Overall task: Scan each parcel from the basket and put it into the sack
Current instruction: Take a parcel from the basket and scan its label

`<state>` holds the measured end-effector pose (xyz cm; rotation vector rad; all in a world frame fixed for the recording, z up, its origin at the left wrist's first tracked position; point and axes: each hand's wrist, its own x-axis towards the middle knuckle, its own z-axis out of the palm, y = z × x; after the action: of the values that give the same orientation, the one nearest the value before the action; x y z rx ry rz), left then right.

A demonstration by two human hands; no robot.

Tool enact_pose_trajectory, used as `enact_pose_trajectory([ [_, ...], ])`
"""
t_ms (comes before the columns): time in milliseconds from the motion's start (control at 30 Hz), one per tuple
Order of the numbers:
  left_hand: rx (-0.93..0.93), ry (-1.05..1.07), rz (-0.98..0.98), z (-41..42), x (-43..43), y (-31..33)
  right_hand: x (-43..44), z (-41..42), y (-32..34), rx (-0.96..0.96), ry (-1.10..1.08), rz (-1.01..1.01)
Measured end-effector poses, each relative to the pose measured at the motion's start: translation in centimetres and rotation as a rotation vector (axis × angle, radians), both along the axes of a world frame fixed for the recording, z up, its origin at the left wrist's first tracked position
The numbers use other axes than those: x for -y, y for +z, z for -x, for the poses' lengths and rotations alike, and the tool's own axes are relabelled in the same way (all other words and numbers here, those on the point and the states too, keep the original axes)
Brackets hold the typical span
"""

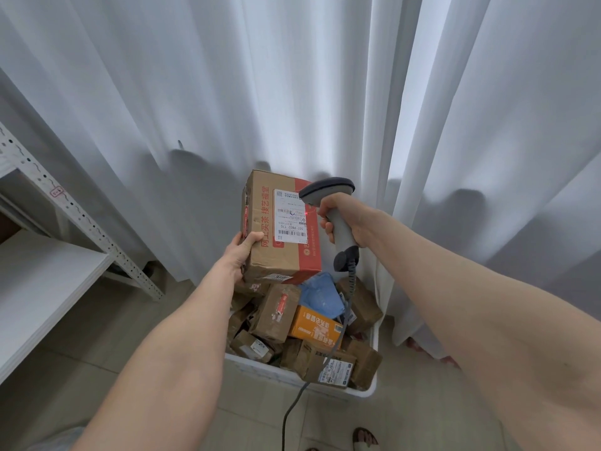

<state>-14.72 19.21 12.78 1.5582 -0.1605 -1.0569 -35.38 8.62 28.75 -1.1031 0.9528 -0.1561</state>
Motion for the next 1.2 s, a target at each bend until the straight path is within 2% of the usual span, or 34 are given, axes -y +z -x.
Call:
enact_pose_trajectory([
  [567,-0.041,0.104,0.020,-0.2,-0.7,1.1,-0.3,0.2,-1.1,-0.042,0.061,0.019],
  [933,-0.008,0.090,0.015,0.3,-2.8,2.9,-2.4,-1.5,-2.0,0.041,0.036,0.010],
  [1200,0.018,0.101,-0.018,3.3,-5.4,4.7,-3.3,0.4,-0.7,0.060,0.057,0.032],
])
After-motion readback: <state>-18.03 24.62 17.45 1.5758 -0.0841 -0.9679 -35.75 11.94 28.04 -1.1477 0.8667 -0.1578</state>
